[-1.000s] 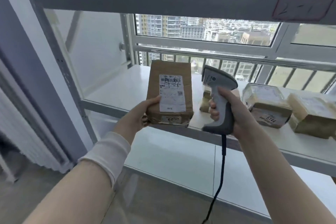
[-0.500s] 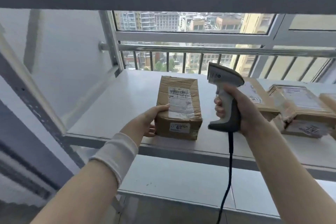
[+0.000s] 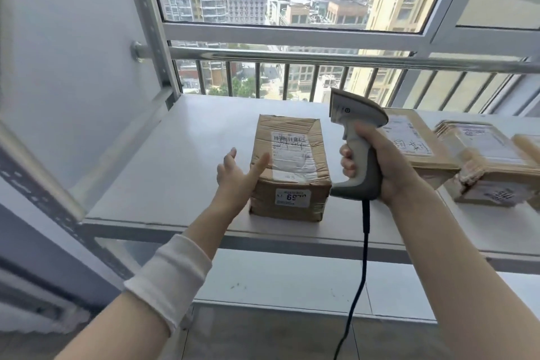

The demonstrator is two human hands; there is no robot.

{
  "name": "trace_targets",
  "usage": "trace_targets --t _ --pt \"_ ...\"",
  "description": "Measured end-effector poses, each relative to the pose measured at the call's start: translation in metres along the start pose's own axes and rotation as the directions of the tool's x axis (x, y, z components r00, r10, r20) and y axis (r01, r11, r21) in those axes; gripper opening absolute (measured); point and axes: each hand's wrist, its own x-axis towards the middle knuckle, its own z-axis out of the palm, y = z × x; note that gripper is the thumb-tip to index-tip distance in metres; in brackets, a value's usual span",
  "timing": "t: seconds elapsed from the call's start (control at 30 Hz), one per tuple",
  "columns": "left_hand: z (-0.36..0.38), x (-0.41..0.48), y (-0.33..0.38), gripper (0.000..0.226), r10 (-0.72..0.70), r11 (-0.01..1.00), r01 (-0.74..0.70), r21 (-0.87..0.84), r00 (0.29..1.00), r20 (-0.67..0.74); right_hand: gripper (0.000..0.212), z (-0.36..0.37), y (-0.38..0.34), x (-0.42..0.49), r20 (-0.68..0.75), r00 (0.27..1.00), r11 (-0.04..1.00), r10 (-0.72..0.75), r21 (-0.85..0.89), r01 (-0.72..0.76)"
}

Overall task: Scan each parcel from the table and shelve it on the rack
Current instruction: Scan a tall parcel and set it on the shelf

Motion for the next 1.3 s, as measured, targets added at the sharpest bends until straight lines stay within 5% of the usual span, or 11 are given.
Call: trace_targets --t 0.13,0.23,0.5,1.3 --pt "0.001 -0.018 -0.022 0.126 0.338 0.941 -0.337 -0.031 0.941 0.031 0.02 -0.002 -0.002 0.002 -0.015 1.0 1.0 0.003 -0.001 -0.003" --pt "0.01 -0.015 -0.036 0.116 0.406 0.913 -0.407 -0.003 0.91 0.08 0.019 -0.004 -0.004 0.006 -0.028 1.0 1.0 0.0 -0.002 0.0" --pt "0.026 0.005 -0.035 0.11 0.332 0.934 -0.326 -0.149 0.943 0.013 0.021 -0.014 -0.007 0.018 -0.027 1.0 1.0 -0.001 -0.016 0.001" --pt "0.048 0.039 -0.035 0.119 0.268 0.95 -0.27 -0.154 0.963 -0.033 0.024 -0.041 -0.009 0.022 -0.126 0.992 1.0 0.013 -0.012 -0.015"
